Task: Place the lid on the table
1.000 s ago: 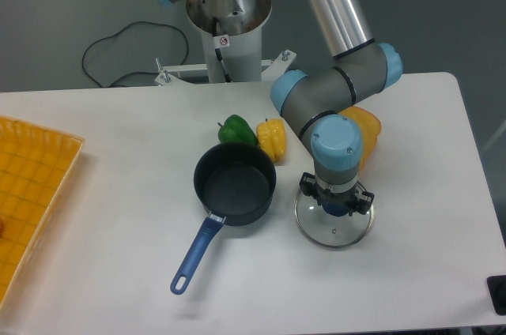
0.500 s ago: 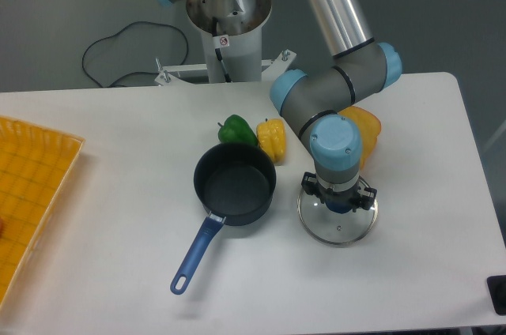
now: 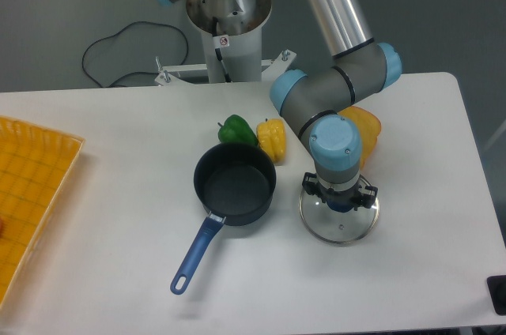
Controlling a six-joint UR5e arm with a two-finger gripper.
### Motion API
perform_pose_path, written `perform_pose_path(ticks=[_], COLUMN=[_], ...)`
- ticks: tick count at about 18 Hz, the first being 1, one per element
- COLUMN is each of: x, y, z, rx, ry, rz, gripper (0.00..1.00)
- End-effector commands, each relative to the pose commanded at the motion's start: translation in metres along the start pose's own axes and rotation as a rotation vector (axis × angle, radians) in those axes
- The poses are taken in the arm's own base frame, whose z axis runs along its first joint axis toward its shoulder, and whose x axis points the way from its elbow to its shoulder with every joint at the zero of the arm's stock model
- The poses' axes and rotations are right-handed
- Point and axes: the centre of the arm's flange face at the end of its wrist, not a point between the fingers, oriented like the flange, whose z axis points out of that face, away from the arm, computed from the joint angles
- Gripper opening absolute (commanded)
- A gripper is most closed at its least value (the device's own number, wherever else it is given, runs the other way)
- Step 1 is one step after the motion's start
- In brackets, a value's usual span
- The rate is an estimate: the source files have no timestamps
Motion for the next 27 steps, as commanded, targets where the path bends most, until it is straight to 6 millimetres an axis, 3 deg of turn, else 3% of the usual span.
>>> perform_pose_path(ticks=[12,22,24,26,27], x=[-0.007,-0.011,-0.011,-0.014,-0.016], y=[-0.001,-0.008,-0.008,-0.009,-0.009], z=[0.005,0.012,0.012,0.008,0.005], rx=[-0.024,-0.029,-0.027,-0.021,-0.018], ry=[-0.026,-0.022,-0.023,-0.029,-0.032], rz=[-0.168,-0.201,-0.201,-0.199,-0.198], gripper=[0.55,0.58,0.62,0.83,0.99])
